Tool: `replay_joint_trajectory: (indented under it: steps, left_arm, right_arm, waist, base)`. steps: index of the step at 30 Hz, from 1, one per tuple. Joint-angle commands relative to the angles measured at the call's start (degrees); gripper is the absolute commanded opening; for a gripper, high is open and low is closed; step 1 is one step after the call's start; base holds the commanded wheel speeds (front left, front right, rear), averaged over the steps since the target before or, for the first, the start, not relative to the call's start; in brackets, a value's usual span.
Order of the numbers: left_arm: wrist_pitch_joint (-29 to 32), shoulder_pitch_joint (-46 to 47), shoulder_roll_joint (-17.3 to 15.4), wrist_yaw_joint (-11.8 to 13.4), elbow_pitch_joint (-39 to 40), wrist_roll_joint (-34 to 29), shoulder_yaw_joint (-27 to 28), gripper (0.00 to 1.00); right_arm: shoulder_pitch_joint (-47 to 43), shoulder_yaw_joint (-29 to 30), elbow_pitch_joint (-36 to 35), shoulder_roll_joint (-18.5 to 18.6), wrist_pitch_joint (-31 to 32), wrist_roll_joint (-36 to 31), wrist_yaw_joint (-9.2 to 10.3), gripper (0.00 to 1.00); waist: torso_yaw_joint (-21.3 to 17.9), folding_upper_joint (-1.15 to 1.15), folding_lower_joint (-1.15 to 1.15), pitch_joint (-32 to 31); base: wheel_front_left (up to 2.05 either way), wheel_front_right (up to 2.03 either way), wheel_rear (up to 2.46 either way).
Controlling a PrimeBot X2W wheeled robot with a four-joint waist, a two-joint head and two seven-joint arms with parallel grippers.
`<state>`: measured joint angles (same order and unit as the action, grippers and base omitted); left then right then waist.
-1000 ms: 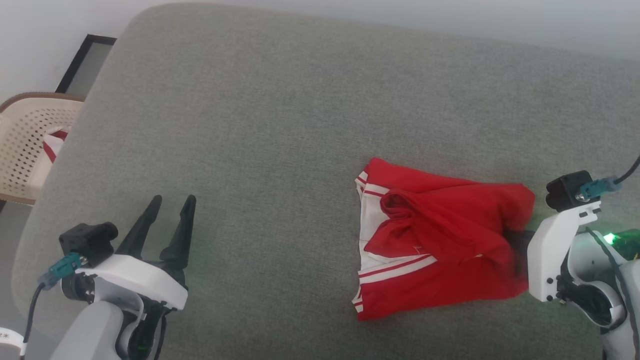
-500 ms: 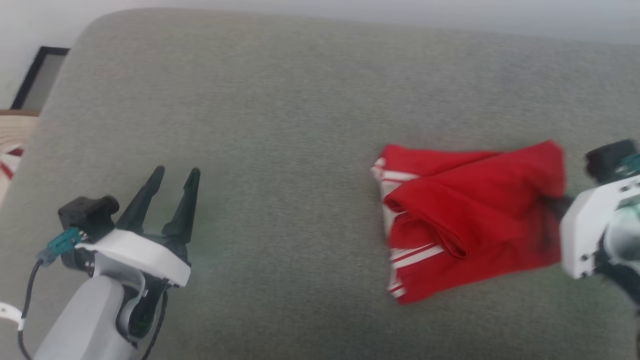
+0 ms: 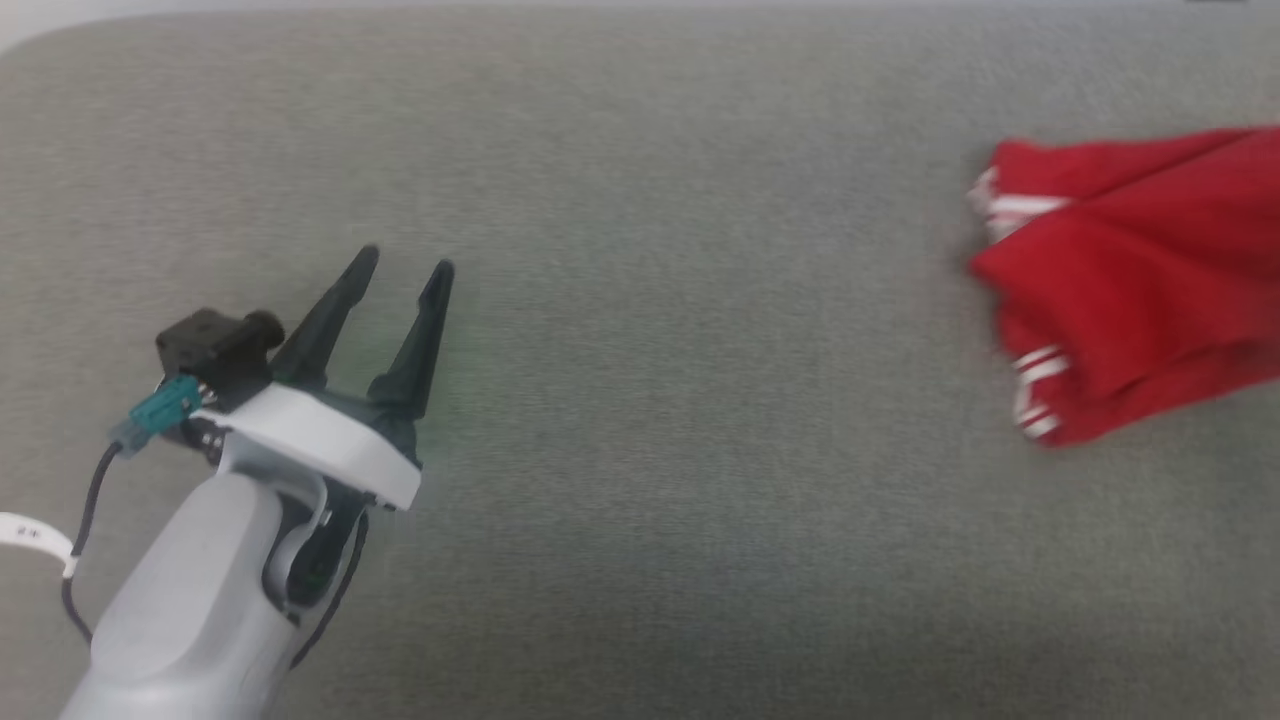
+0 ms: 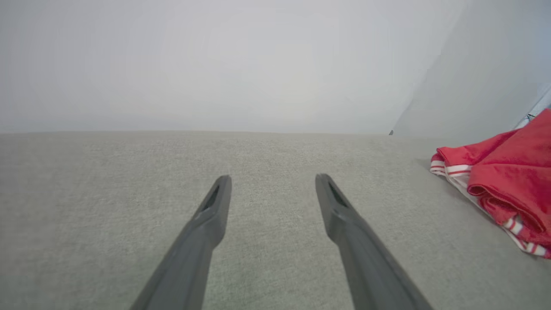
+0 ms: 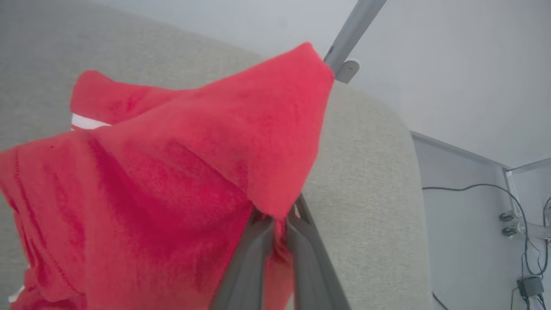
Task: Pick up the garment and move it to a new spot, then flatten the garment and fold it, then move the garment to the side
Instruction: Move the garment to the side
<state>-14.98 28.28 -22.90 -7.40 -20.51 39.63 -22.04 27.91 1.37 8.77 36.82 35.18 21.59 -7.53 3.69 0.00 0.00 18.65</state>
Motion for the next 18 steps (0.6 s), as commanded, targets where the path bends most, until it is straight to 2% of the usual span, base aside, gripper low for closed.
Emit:
replay_joint_trajectory:
  steps: [1,12,18]
  left_arm:
    - [-0.2,1.2,0.0,-0.1,0.2,-0.3,-0.4,1.00]
    - [-0.2,7.3,-0.3,-0.1,1.0,-1.1,-4.1,1.00]
    - [-0.2,10.2,-0.9,-0.1,1.2,-0.8,-6.3,1.00]
  right_arm:
    - [1.4,-0.6,1.1,1.1,-1.4,-0.6,0.08,0.00]
    - [10.2,-1.1,14.3,8.1,-11.7,-7.1,0.09,0.00]
    - [14.4,-0.3,21.6,9.8,-16.7,-12.6,0.09,0.00]
  waist:
    - [-1.6,0.00,0.00,1.4]
    - [-5.6,0.00,0.00,6.6]
    - [-7.0,0.00,0.00,9.5]
  base:
    - [0.00,0.00,0.00]
    - [0.00,0.00,0.00]
    - [0.00,0.00,0.00]
